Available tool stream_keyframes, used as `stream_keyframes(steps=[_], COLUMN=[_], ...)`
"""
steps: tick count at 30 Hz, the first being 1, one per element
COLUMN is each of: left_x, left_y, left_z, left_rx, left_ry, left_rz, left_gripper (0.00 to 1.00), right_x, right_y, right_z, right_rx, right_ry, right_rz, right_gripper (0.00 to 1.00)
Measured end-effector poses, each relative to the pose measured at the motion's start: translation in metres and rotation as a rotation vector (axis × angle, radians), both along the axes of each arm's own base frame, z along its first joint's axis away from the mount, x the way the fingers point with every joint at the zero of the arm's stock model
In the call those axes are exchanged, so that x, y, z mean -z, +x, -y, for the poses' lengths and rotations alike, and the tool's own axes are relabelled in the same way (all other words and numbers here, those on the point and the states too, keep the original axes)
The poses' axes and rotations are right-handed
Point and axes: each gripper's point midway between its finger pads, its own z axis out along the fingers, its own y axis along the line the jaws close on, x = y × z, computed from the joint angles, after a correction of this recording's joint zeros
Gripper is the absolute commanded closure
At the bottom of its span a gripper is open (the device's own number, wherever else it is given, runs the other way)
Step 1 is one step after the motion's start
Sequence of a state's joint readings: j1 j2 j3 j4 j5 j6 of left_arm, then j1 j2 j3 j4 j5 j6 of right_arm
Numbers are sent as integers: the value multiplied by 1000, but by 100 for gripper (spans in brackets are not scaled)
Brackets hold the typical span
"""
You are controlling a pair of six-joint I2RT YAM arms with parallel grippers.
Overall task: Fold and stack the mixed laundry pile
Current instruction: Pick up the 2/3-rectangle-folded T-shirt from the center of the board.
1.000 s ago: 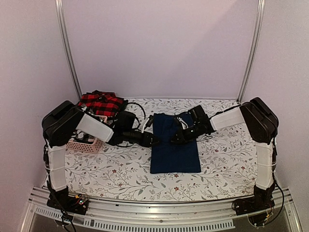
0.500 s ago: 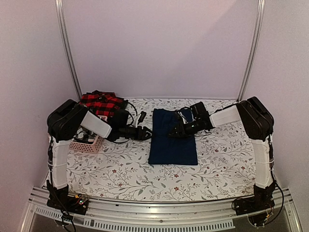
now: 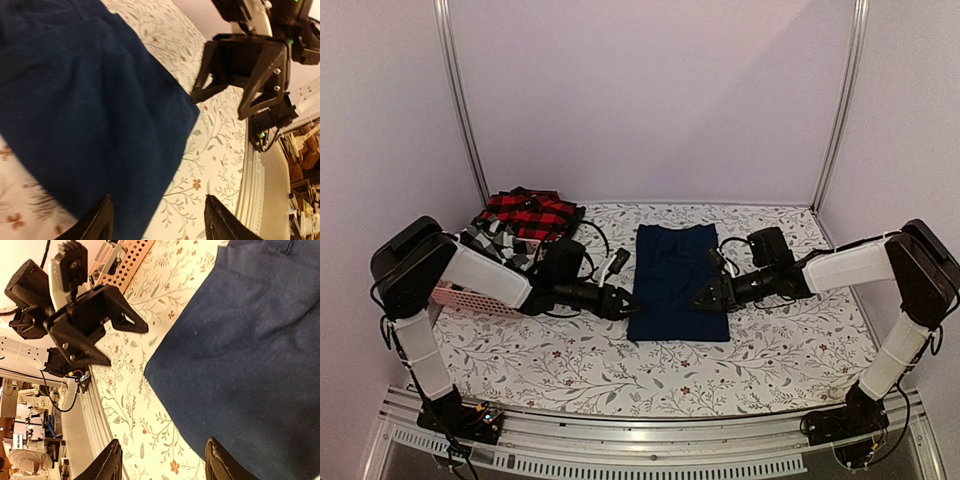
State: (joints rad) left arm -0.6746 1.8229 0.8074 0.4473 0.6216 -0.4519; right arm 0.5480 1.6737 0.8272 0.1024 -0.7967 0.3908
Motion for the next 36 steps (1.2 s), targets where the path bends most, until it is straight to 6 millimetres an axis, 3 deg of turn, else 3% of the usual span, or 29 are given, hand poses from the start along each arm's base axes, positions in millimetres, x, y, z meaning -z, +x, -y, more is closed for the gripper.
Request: stream_keyframes(steps=[4, 8, 10, 13, 19, 23, 25, 27, 30, 33, 36], left_x=[5, 19, 33, 48, 44, 22, 5, -5, -4, 5, 15], left_y=[-44, -59, -56, -52, -54, -41, -34, -34, -47, -64, -71], left_z=[51, 70, 65, 50, 12, 2, 2, 5, 17, 30, 39], left_rx=[157, 212, 196, 166, 105, 29, 1, 3, 58, 136, 196], left_ry=[-24, -48, -40, -52, -36, 60, 111, 161, 276, 372, 450], left_rz=[-31, -69, -101, -135, -90, 95, 243, 379, 587, 733, 848], left_gripper=[40, 41, 43, 44, 33, 32, 33, 35, 40, 44, 48], right_x=[20, 54, 70, 71, 69, 50, 29, 1, -29, -35, -20], right_y=[-17, -31, -41, -44, -58, -62, -53, -31, 4, 35, 54], right_z=[-17, -20, -15, -12, -2, 4, 3, 0, -7, -16, -24], right_rx=[-33, -41, -47, -52, -63, -58, -57, -43, -25, -19, -23], right_ry=[24, 18, 11, 39, 50, 31, 48, 75, 97, 82, 45], right_rz=[-81, -169, -204, -183, -189, -180, -130, -52, 51, 104, 108], right_gripper=[47, 48, 48, 49, 49, 49, 50, 53, 57, 59, 60])
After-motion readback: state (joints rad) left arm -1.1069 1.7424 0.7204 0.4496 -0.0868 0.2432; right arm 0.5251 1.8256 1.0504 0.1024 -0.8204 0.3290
